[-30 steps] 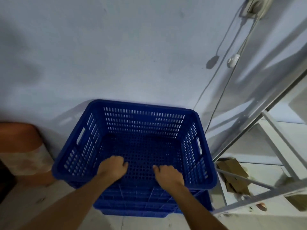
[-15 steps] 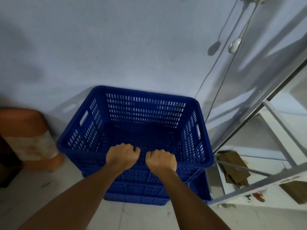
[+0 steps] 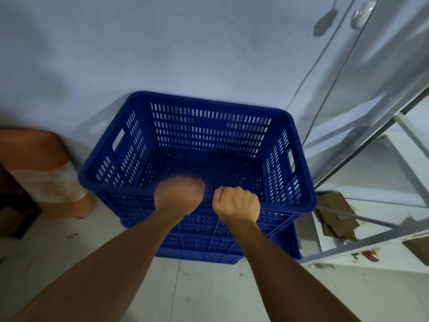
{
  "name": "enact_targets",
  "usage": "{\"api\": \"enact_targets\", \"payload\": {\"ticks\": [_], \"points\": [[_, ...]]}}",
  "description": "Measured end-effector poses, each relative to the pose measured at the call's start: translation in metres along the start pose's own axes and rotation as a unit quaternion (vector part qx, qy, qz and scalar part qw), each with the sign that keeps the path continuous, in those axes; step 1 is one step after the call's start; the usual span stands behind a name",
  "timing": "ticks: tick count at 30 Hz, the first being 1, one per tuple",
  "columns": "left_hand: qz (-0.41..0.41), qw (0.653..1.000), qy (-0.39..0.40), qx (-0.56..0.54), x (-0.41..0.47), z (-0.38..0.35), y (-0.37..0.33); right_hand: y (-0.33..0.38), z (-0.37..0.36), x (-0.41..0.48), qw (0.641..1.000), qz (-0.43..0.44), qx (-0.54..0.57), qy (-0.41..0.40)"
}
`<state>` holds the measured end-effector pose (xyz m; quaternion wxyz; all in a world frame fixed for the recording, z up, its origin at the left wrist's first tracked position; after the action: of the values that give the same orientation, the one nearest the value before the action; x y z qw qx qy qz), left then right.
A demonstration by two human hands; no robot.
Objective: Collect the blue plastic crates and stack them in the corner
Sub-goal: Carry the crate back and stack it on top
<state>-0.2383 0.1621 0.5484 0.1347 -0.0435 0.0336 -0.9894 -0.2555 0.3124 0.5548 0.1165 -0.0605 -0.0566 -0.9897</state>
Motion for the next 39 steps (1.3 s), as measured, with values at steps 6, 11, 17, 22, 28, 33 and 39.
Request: {"api": "enact_targets", "payload": {"ticks": [6, 11, 17, 22, 28, 33, 39], "points": [[-0.016, 0.999, -0.034, -0.009, 0.01, -0.004, -0.002, -0.004, 0.0, 0.008, 0.997, -0.019, -0.014, -0.08], [-0.028, 0.998, -0.057, -0.017, 0.019, -0.007, -0.007, -0.007, -0.011, 0.015, 0.994, -0.016, -0.047, -0.092], [-0.03, 0.999, 0.002, -0.044, 0.007, -0.006, -0.005, -0.004, -0.006, 0.005, 0.999, -0.031, -0.041, -0.014], [-0.032, 0.987, 0.121, -0.1, -0.001, -0.007, 0.002, 0.01, -0.002, 0.006, 0.984, -0.035, -0.06, 0.163], [0.004, 0.994, 0.068, -0.088, -0.005, 0.0, 0.01, 0.028, -0.007, -0.004, 0.993, -0.027, 0.01, 0.115], [-0.013, 0.998, 0.011, -0.055, -0.004, 0.002, 0.004, 0.025, -0.003, 0.0, 0.998, -0.03, 0.0, 0.054], [0.02, 0.998, 0.007, -0.066, 0.026, -0.001, 0.002, 0.02, -0.007, 0.028, 0.999, -0.033, 0.009, 0.029]]}}
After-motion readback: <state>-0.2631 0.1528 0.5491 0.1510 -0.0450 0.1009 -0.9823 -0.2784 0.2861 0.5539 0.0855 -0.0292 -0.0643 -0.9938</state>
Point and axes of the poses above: each hand's wrist, its own x-axis towards the middle knuckle, its own z-axis out of the back of the hand, y = z × x, the point moved 8 cm from there along x, towards the middle knuckle, and after that the axes turned 8 degrees about -y, right-handed, at the moved point
